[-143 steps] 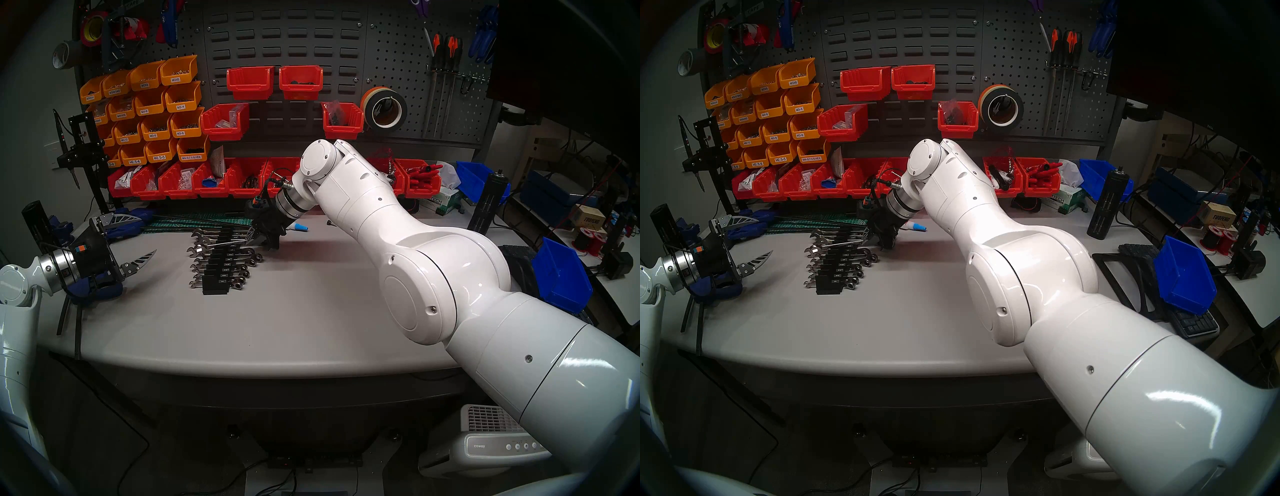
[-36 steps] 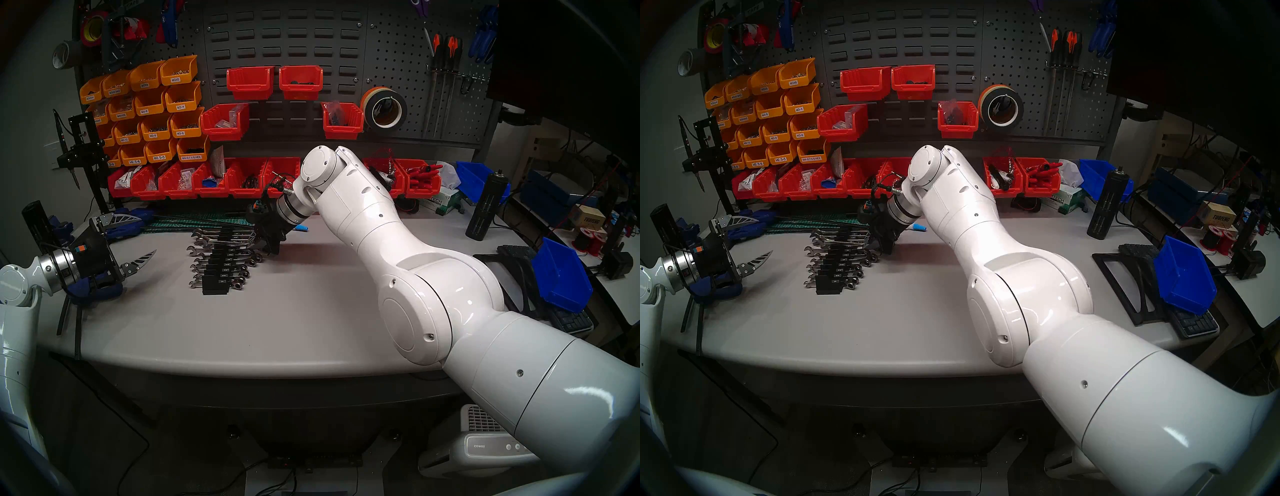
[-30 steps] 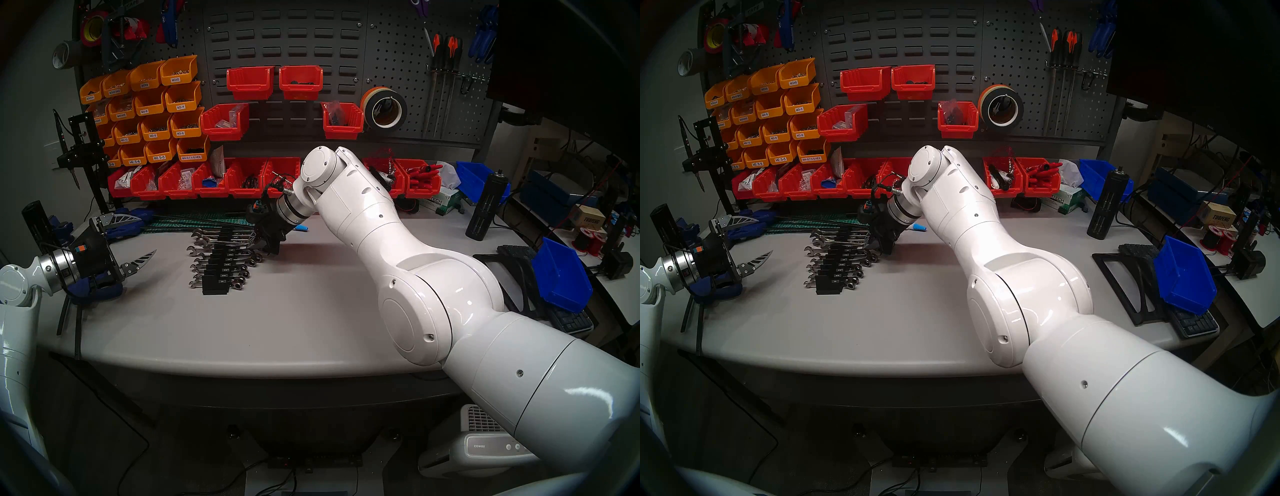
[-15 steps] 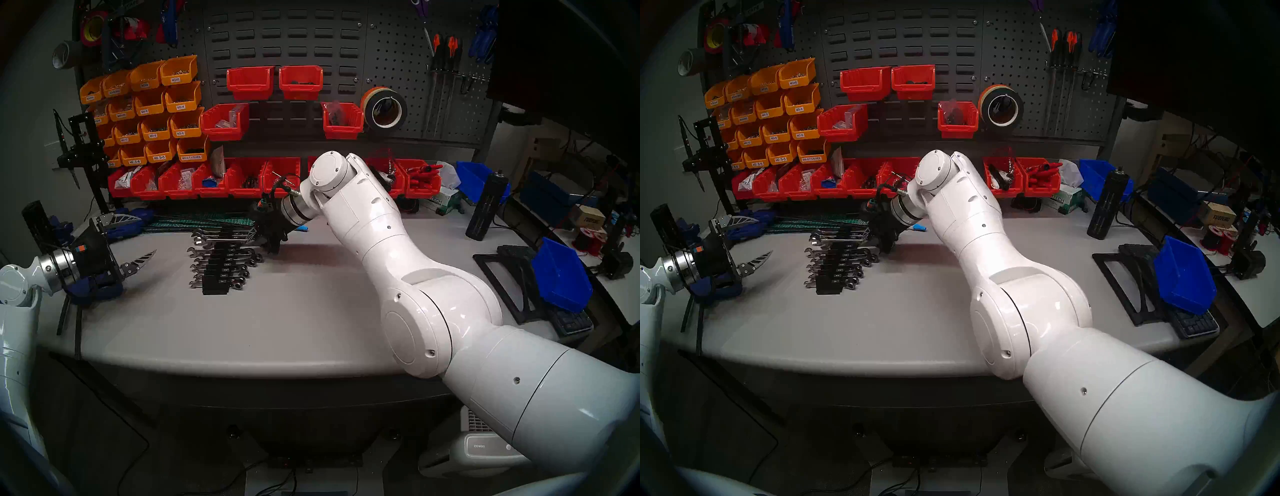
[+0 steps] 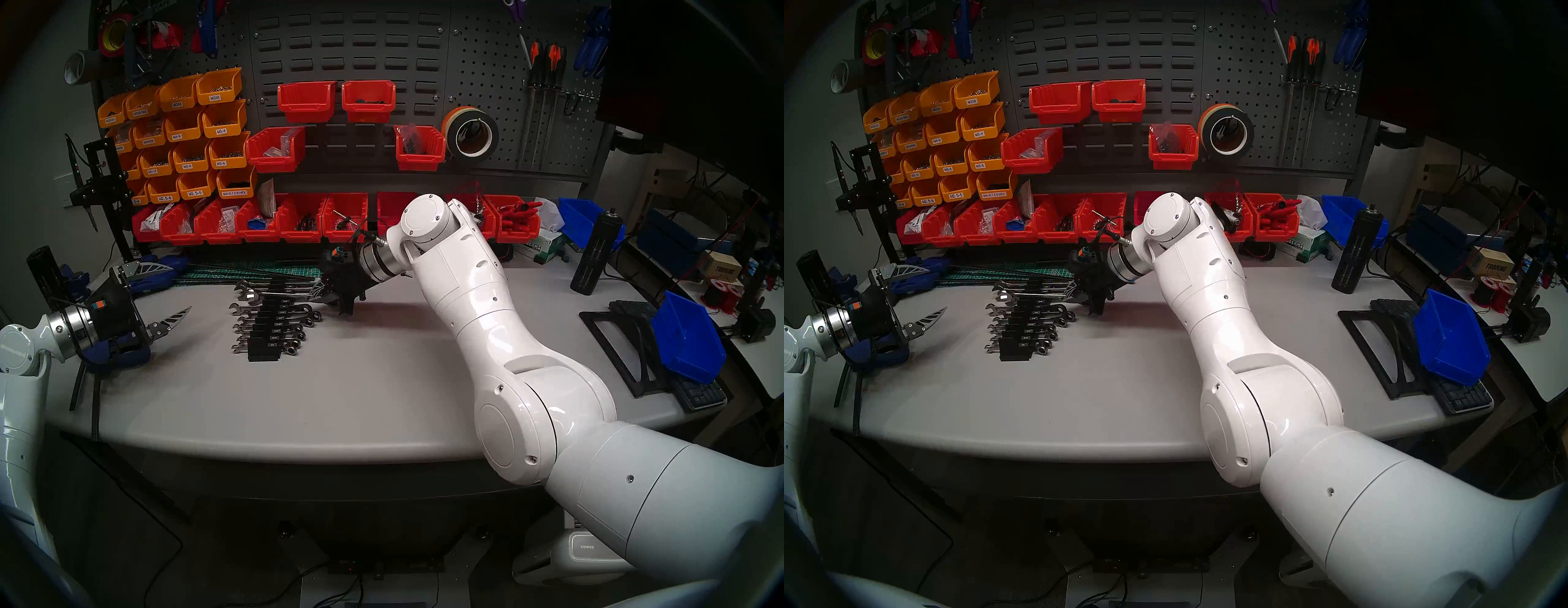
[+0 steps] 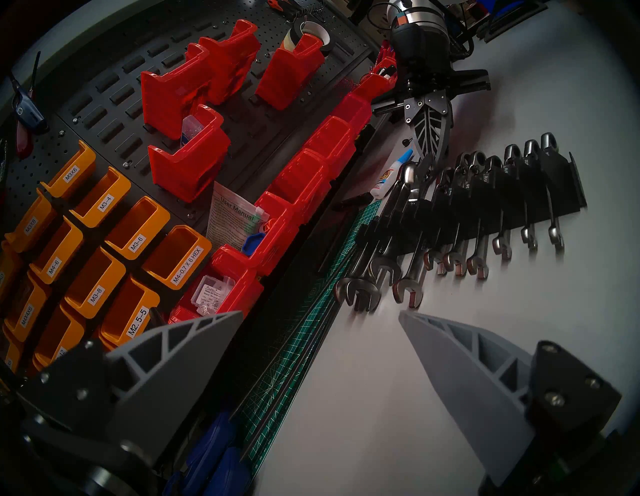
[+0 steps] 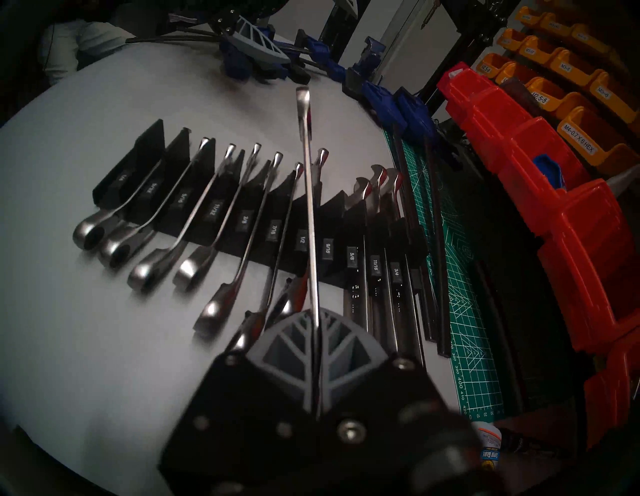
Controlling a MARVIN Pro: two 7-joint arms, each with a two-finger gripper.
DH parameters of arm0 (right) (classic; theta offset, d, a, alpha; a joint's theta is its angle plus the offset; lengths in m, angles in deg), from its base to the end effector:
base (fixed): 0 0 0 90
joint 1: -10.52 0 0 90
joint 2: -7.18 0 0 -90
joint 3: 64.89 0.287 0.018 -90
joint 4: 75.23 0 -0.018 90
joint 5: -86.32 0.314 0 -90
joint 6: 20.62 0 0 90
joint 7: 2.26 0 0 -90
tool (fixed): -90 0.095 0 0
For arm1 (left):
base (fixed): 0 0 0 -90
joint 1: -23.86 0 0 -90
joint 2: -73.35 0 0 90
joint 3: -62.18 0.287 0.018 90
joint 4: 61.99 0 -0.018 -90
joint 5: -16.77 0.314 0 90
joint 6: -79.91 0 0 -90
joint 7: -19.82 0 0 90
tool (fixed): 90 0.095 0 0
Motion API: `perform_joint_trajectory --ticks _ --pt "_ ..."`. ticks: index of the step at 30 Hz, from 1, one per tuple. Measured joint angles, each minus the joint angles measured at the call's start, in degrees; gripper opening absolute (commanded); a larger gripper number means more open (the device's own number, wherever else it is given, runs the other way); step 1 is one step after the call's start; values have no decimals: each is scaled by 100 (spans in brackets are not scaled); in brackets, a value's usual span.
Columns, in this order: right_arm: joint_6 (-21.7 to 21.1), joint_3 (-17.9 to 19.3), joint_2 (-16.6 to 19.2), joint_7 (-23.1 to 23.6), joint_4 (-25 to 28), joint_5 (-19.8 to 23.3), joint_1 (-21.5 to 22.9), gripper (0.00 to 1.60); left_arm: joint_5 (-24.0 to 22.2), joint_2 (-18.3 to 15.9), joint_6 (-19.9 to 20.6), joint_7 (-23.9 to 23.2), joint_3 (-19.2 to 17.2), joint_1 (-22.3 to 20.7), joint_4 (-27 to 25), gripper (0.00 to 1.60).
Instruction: Put the wrenches on the table into the correct slot in the case
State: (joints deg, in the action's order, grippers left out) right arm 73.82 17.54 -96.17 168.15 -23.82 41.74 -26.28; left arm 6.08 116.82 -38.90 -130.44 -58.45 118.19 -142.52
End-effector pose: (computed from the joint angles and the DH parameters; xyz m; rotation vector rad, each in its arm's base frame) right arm 0.5442 0.2226 -0.1408 -1.4056 -2.0845 -1.1681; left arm 0.3478 0.3215 -0.1616 -1.7079 1.4927 -1.8992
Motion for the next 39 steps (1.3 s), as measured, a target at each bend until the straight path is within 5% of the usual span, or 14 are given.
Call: perform_joint_trajectory --ticks 14,39 --pt "-260 30 -10 -10 775 -69 -464 0 -1 0 0 0 1 0 0 160" --pt "-401 29 -18 -14 1028 -165 -607 0 -1 1 0 0 -1 0 -1 160"
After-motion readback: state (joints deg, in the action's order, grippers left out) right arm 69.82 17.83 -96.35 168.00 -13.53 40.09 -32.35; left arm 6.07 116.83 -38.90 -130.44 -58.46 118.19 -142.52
